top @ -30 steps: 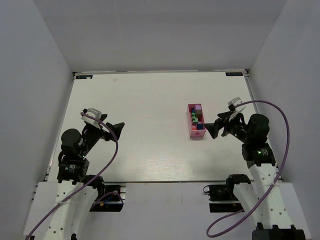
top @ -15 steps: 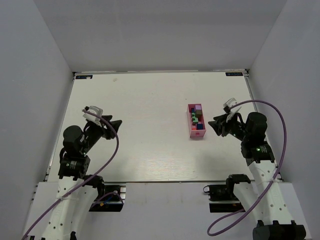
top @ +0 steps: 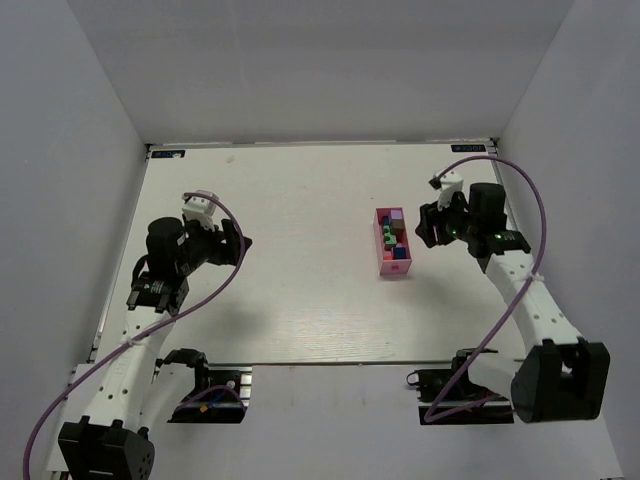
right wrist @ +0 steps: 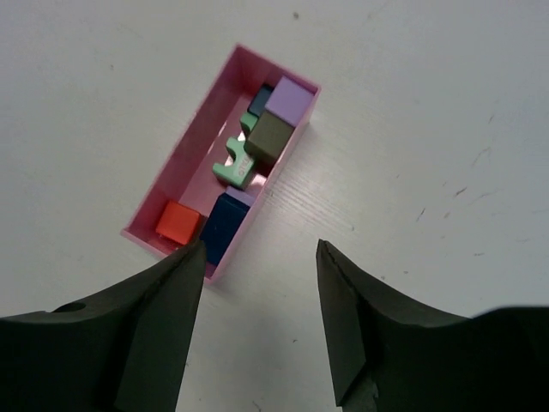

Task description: Build the wood block tower

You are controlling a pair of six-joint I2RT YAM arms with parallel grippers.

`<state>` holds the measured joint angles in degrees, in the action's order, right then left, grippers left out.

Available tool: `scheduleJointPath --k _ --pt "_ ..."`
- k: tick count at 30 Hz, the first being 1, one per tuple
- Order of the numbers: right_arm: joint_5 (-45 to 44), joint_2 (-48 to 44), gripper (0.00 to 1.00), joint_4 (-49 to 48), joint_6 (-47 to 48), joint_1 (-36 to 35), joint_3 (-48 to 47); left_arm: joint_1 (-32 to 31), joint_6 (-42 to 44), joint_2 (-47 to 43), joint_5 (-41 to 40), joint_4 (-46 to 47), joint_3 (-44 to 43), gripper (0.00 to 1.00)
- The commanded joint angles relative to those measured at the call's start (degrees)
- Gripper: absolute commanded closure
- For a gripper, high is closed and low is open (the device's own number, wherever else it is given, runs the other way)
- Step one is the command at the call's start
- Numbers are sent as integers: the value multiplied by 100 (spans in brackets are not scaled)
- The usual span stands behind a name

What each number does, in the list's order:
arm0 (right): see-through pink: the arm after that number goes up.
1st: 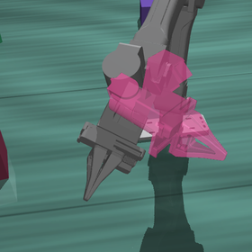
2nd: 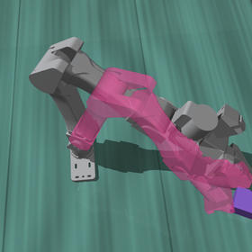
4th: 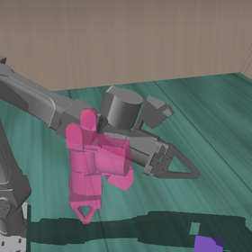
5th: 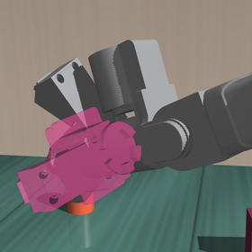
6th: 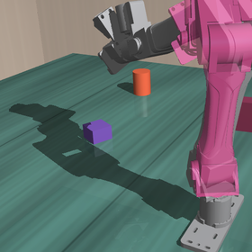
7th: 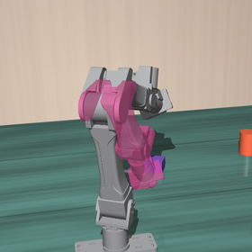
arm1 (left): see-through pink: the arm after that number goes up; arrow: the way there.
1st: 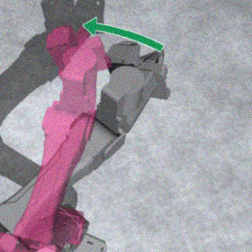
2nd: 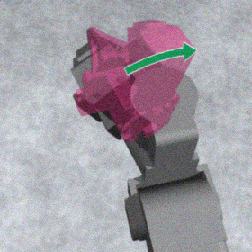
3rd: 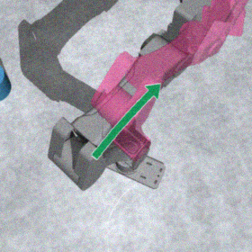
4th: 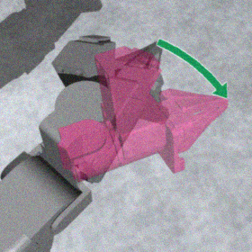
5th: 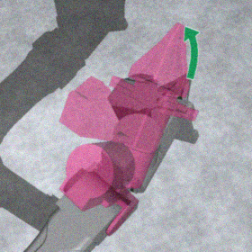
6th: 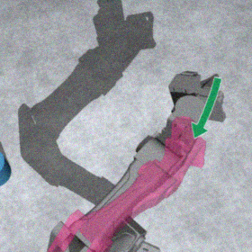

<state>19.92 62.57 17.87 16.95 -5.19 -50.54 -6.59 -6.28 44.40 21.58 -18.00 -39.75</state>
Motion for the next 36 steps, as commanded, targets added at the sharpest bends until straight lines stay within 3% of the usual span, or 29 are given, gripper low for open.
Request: scheduleJointPath --k 1,15,23,36 --pt "-488 606 41 -38 -69 -244 -306 -18 -13 42 30 -186 -235 20" --pt "-1526 2215 47 -195 -218 -1001 -808 -18 -13 -203 215 -186 -121 27" --pt "-1895 2532 53 -266 -245 -1203 -808 -18 -13 -204 267 -186 -121 40" --pt "-2282 2910 60 -319 -289 -1318 -887 -18 -13 -204 320 -186 -121 47"
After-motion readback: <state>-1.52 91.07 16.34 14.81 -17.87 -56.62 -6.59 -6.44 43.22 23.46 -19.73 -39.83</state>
